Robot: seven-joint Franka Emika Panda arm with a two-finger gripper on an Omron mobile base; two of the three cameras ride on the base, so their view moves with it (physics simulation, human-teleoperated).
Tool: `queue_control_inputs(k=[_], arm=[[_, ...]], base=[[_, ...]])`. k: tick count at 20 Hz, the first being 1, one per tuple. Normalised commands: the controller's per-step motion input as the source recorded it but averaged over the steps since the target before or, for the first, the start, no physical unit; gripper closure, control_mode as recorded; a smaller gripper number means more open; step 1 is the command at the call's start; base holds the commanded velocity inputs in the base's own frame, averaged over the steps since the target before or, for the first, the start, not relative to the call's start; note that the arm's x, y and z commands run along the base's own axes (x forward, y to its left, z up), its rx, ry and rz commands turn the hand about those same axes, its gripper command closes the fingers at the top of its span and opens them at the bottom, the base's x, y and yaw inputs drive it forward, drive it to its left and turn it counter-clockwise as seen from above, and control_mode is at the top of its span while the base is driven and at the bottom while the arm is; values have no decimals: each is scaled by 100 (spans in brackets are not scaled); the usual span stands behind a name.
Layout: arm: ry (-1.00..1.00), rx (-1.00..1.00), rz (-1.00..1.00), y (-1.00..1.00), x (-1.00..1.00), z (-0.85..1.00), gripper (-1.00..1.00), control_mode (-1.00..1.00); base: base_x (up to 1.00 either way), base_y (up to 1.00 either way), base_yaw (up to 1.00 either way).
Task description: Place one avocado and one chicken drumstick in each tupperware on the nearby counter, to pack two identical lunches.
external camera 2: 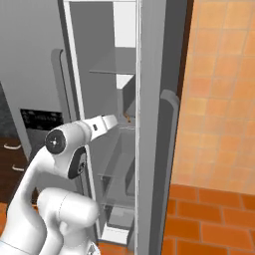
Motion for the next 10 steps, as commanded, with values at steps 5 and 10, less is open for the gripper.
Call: queue_control_inputs(k=[5,10], arm=[[0,0,0,0,0,0,100,100],[0,0,0,0,0,0,100,100]], base=[[-88,60,1],[-25,100,3]])
